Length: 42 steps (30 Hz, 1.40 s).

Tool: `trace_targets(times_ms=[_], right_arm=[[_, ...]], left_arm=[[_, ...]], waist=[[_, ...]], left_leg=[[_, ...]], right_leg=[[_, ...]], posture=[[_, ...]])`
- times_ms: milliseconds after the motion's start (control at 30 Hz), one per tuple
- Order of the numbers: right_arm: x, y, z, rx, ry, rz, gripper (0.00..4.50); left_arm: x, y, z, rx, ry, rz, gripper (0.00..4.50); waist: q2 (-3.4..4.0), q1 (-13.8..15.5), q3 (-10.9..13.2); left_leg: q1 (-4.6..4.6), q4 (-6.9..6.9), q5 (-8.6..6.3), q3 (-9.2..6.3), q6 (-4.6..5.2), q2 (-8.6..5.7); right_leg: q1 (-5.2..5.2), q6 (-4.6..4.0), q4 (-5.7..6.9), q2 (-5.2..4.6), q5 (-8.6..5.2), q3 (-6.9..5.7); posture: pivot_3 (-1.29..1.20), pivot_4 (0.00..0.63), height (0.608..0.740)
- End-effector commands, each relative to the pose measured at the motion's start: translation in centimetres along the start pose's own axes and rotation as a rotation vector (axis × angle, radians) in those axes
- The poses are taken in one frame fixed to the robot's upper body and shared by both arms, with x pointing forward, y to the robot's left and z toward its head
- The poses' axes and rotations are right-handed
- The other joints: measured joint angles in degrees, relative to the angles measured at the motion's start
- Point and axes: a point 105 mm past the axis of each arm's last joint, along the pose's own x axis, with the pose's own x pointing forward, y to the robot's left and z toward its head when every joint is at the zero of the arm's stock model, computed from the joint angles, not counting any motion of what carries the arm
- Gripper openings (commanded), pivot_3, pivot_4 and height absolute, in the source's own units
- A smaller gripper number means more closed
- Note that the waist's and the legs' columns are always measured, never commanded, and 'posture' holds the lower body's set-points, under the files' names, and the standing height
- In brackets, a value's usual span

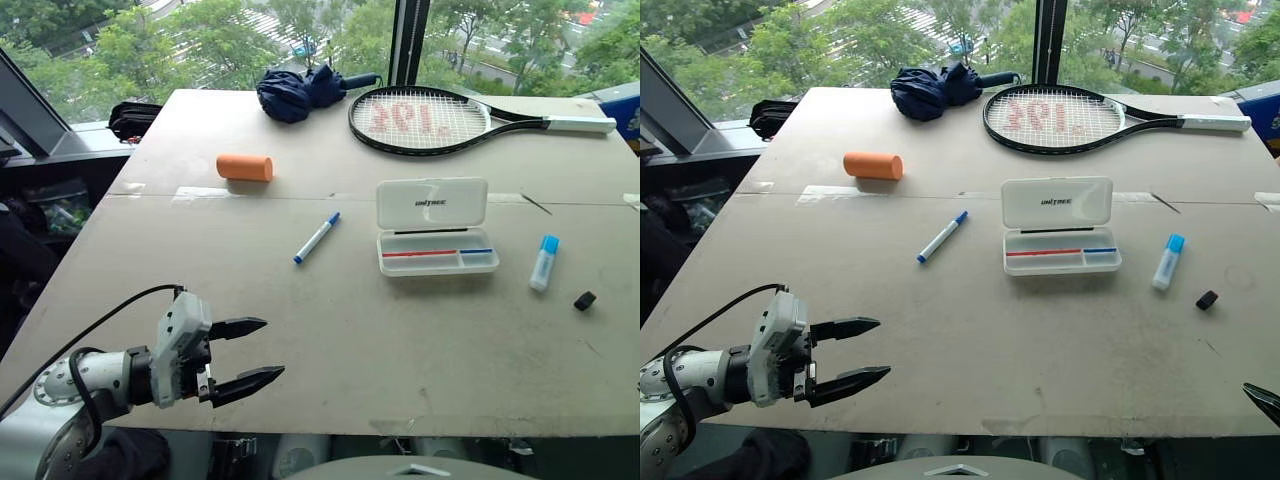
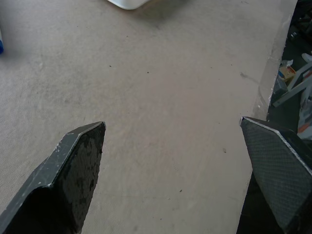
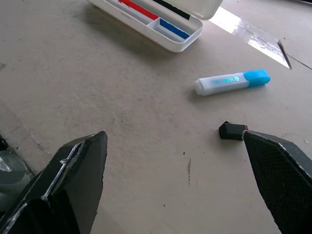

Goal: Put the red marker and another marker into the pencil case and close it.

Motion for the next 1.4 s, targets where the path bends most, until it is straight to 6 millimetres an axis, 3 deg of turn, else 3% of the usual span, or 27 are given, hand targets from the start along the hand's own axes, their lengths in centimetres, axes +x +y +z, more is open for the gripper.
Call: trace_targets(times_ms=[33, 133, 200, 333, 467, 567, 667, 800, 1033, 1167, 1233, 1367, 1400], right_arm=[[0.7, -0.1, 0.8, -0.024, -0.035, -0.009, 4.5], [2.9, 0.3, 2.4, -0.032, -0.103, 0.029, 4.5], [3.3, 0.7, 2.8, -0.039, -0.12, 0.048, 4.5], [4.9, 2.2, 5.1, -0.077, -0.207, 0.102, 4.5], [6.8, 3.0, 5.8, -0.111, -0.237, 0.139, 4.5], [8.7, 2.3, 6.2, -0.119, -0.232, 0.112, 4.5], [11.5, 1.7, 6.7, -0.112, -0.187, 0.125, 4.5], [15.3, 2.7, 7.3, -0.204, -0.118, 0.279, 4.5], [21.9, 0.3, 7.5, -0.26, 0.085, 0.401, 4.5], [23.6, -0.6, 6.8, -0.289, 0.177, 0.49, 4.5], [24.0, -0.9, 6.6, -0.3, 0.212, 0.522, 3.94], [24.5, -1.3, 7.2, -0.33, 0.213, 0.562, 2.3], [24.4, -1.3, 7.5, -0.335, 0.2, 0.567, 2.3]], left_arm=[[0.5, -0.3, 1.3, 0.053, -0.026, -0.024, 4.48], [2.2, -0.3, 3.0, 0.133, -0.057, -0.035, 4.48], [3.1, 0.0, 3.7, 0.19, -0.054, -0.023, 4.48], [7.0, 1.5, 6.0, 0.202, -0.019, -0.068, 4.48], [11.7, 2.2, 8.7, 0.249, -0.02, -0.149, 4.48], [12.8, 1.4, 9.9, 0.274, -0.046, -0.221, 4.48], [11.7, 0.8, 10.3, 0.309, -0.069, -0.259, 4.48], [9.3, -0.8, 10.7, 0.295, -0.189, -0.278, 4.48], [3.9, -4.7, 8.5, 0.255, -0.129, -0.33, 4.48], [2.9, -4.9, 8.3, 0.227, -0.138, -0.272, 4.48], [2.8, -5.0, 8.1, 0.217, -0.141, -0.251, 4.5], [2.6, -5.3, 7.6, 0.193, -0.148, -0.207, 4.5], [2.5, -5.4, 7.5, 0.19, -0.149, -0.2, 4.5]], waist=[[0.0, 0.01, 0.0], [0.0, 0.03, -0.01], [0.09, 0.23, -0.03], [0.07, 0.44, 0.0], [-0.02, 0.21, -0.02], [-0.13, -0.64, 0.03], [-0.09, -2.25, 0.07], [0.03, -1.65, 0.13], [-0.03, -1.43, 0.4], [0.02, -0.36, 0.44], [0.03, 0.05, 0.45], [0.05, -0.23, 0.46], [0.05, -0.25, 0.46]], left_leg=[[0.0, 0.0, 0.0, 0.0, 0.0, 0.0], [0.0, 0.07, 0.0, -0.01, 0.0, 0.01], [-0.01, 0.07, 0.0, 0.02, 0.0, -0.01], [-0.12, 0.08, 0.0, -0.11, 0.01, -0.1], [-0.1, 0.15, 0.01, -0.13, 0.01, -0.43], [-0.12, 0.15, 0.01, -0.18, 0.02, -0.46], [-0.05, 0.07, -0.01, -0.12, 0.04, -0.4], [-0.1, 0.05, -0.01, -0.33, 0.04, -0.22], [-0.11, 0.13, 0.0, -0.17, 0.04, -0.05], [-0.14, 0.14, 0.0, -0.23, 0.03, -0.12], [-0.17, 0.14, 0.0, -0.24, 0.03, -0.13], [-0.18, 0.13, 0.0, -0.18, 0.03, -0.15], [-0.17, 0.12, 0.0, -0.18, 0.03, -0.15]], right_leg=[[0.0, 0.0, 0.0, -0.01, 0.0, 0.01], [0.0, -0.01, 0.01, 0.0, 0.01, 0.0], [0.01, -0.01, 0.03, -0.01, 0.02, 0.04], [-0.01, 0.02, 0.01, 0.11, 0.02, -0.02], [0.11, 0.27, 0.06, 0.13, 0.16, -0.07], [0.04, 0.28, 0.08, 0.12, 0.16, -0.01], [-0.06, 0.29, 0.18, 0.14, 0.16, 0.09], [-0.11, 0.26, 0.26, 0.27, 0.14, -0.1], [-0.1, 0.25, 0.2, 0.17, 0.15, -0.02], [-0.09, 0.24, 0.17, 0.05, 0.15, -0.12], [-0.09, 0.24, 0.14, 0.03, 0.15, -0.16], [-0.11, 0.24, 0.13, 0.0, 0.16, -0.12], [-0.11, 0.23, 0.14, 0.0, 0.16, -0.12]], posture=[[0.0, 0.15, 0.732], [0.0, 0.15, 0.732], [0.0, 0.15, 0.732], [0.0, 0.15, 0.732], [0.0, 0.15, 0.732], [0.0, 0.15, 0.732], [0.0, 0.15, 0.732], [0.0, 0.15, 0.732], [0.0, 0.15, 0.732], [0.0, 0.15, 0.732], [0.0, 0.15, 0.732], [0.0, 0.15, 0.732], [0.0, 0.15, 0.732]])
